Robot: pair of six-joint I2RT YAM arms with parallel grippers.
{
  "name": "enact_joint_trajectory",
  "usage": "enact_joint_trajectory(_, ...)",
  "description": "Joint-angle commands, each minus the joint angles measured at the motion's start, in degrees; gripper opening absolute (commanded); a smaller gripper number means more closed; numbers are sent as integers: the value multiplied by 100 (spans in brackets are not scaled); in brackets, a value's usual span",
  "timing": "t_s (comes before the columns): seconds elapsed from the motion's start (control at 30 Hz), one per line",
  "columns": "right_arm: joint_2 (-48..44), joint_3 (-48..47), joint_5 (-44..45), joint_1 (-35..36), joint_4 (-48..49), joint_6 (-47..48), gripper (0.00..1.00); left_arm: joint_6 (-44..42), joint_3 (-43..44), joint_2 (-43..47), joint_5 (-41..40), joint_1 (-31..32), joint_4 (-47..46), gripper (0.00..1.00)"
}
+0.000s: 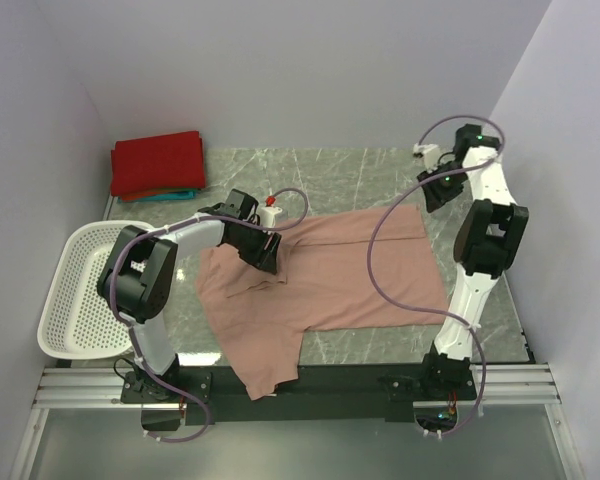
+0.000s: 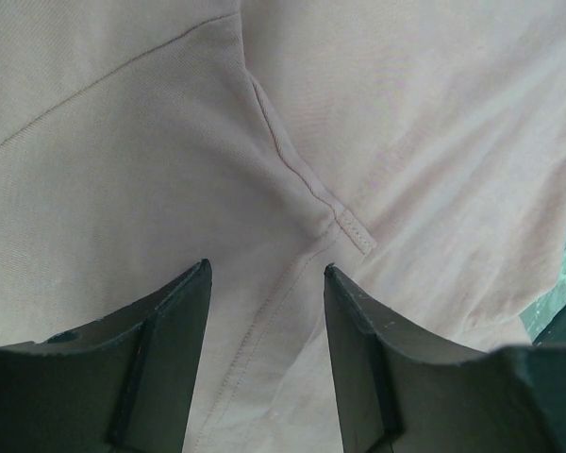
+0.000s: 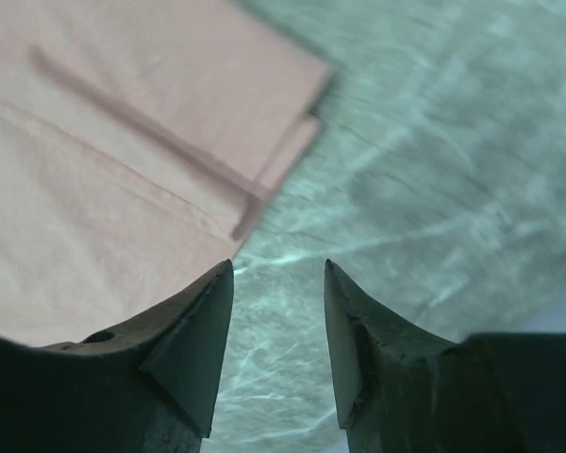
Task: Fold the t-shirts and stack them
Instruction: Fold the tshirt
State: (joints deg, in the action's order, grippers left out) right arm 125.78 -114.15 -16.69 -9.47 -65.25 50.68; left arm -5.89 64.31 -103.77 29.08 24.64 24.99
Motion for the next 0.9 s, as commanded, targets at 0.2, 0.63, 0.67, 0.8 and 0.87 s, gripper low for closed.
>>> enact_joint_trajectory(0.2, 589, -724, -1117, -336, -550, -2122, 55, 0, 222, -21, -69, 32, 58, 57)
enact_joint_trajectory(0.63, 861, -354, -1047, -362, -85, -2756, 57, 53, 134, 5, -113, 32, 49, 57)
enact_joint_trajectory(0.67, 887, -328, -1012, -371, -49, -2765, 57, 53, 125, 5, -122, 32, 49, 57)
enact_joint_trajectory(0.8, 966, -318, -1073, -371, 13, -2809, 56, 44, 108, 5, -139, 32, 58, 57)
enact_joint_trajectory(0.87, 993, -345, -1170, -371, -40, -2826, 52, 44, 99, 5, -148, 32, 67, 57)
